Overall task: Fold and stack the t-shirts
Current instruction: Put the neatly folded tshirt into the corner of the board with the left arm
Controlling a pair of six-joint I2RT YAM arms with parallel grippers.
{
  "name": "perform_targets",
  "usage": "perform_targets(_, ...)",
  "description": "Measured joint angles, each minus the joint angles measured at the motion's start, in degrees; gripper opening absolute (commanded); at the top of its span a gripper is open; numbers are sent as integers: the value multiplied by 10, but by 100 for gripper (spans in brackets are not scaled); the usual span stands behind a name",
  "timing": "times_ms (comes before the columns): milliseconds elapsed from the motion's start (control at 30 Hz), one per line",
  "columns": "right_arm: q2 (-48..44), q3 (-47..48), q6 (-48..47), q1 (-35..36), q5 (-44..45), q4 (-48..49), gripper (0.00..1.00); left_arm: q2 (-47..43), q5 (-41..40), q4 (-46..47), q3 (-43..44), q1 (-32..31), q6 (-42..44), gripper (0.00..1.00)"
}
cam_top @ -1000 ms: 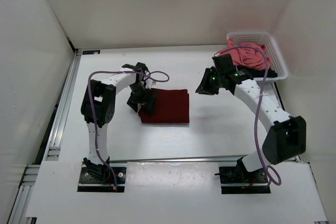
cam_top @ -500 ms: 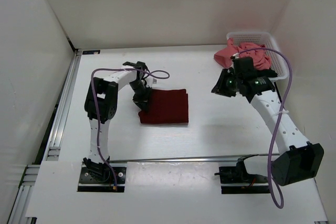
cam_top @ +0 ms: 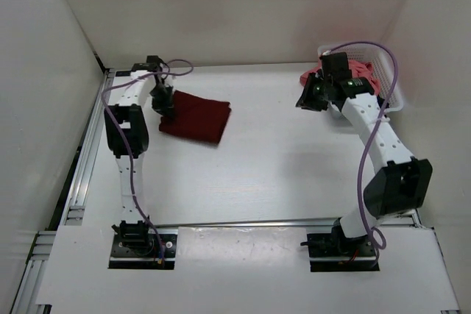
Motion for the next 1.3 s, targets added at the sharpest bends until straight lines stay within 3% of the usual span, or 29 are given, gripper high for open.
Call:
perform_targets(267, 105, 99, -13, -4, -3, -37, 29, 20, -136, 123, 19, 108, 0, 10)
perform_targets(467, 142, 139, -15, -4, -3, -76, 29, 137, -221, 234, 184, 141, 3, 10)
perform_targets(1033, 181, 207, -27, -3, 4, -137, 30, 179, -236, 396, 198, 185, 3, 12)
perform_targets(1067, 181, 208, -27, -3, 4, -138, 30, 179, -236, 400, 195, 186, 3, 18)
perform_targets(1100, 181, 208, -27, -2, 4, -140, 30, 179, -236, 401, 194, 186, 3, 41)
perform_targets(1167, 181, 208, -27, -2, 4, -144, 30, 179, -235, 408, 194, 186, 9, 72)
perform_targets(1267, 181, 208, -27, 0, 4, -145, 30, 179, -240, 426, 195, 186, 5, 95)
perform_targets(1300, 181, 208, -27, 0, 4, -145, 30, 179, -247, 431, 196, 186, 6, 97)
